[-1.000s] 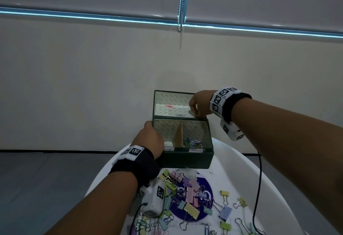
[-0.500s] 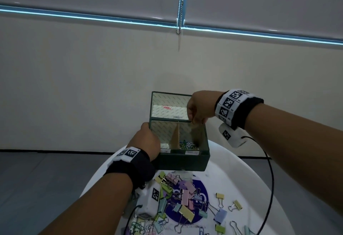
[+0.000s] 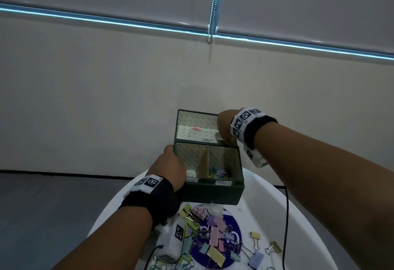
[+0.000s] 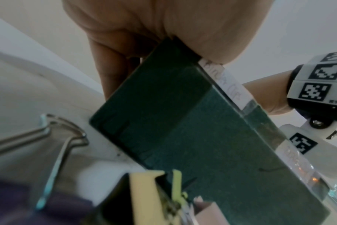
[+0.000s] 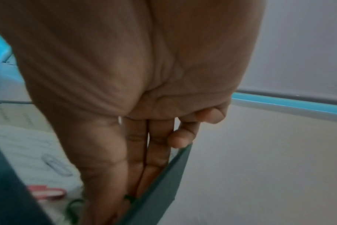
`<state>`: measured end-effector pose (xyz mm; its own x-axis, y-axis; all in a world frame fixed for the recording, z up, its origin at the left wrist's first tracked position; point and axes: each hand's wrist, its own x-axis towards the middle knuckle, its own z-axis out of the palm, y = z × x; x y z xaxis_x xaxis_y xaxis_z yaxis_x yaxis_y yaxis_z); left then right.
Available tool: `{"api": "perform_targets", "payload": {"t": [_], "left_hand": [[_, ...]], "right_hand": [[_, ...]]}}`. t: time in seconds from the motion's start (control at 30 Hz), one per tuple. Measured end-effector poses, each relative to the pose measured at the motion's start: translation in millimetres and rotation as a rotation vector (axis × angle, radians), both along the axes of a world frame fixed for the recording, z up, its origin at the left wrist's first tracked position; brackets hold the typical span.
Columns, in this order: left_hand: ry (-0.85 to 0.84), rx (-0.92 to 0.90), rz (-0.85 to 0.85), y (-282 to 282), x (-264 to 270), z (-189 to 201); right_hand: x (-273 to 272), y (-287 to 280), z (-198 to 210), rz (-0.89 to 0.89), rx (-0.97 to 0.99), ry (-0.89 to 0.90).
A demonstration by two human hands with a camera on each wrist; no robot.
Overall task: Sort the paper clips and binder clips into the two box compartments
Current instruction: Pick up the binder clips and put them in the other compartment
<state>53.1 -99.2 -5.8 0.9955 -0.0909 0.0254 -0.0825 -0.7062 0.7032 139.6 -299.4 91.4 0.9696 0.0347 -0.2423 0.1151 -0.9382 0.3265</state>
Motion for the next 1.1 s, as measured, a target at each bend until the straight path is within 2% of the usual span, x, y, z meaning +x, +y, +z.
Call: {"api": "perform_targets", "payload": {"t": [0.03, 0.13, 0.17, 0.23, 0.3, 0.47, 0.53, 0.67, 0.73, 0.97, 1.1], "left_hand": [[-0.003, -0.001, -0.002, 0.5, -0.7, 0.0], [-0.007, 0.0, -0.008, 0.7, -1.2, -0.1], [-0.005, 0.003, -0.009, 0.7, -1.4, 0.0], [0.003, 0.008, -0.008, 0.5, -2.1, 1.1], [0.007, 0.006, -0.01, 0.3, -2.6, 1.5], [0.013, -0.001, -0.003, 0.8, -3.2, 1.7], [0.015, 0.002, -0.002, 1.2, -2.7, 1.8], [0.015, 0.007, -0.004, 0.8, -1.4, 1.2], [0.016, 0.002, -0.001, 0.1, -1.1, 1.2], [0.02, 0.003, 0.001, 0.3, 0.8, -0.6], [0.021, -0.001, 0.001, 0.3, 1.7, -0.8]], "right_hand": [[0.3, -2.6, -2.1, -0.031, -0.012, 0.053], [53.0, -48.4, -45.2, -0.099, 0.055, -0.011], [49.5, -46.7, -43.4, -0.054, 0.044, -0.023], [8.2, -24.5, -20.6, 0.044, 0.039, -0.02], [-8.6, -14.3, -6.7, 0.082, 0.052, 0.049], [-30.7, -9.7, 17.2, 0.08, 0.335, -0.049], [-43.4, -8.2, 24.2, 0.102, 0.4, -0.036], [-68.0, 2.0, 20.6, 0.129, 0.271, 0.137], [-67.1, 0.7, 16.3, 0.132, 0.256, 0.152], [-44.7, 12.5, 28.1, 0.108, 0.436, 0.052], [-25.2, 29.3, 20.9, 0.181, 0.341, -0.064]]}}
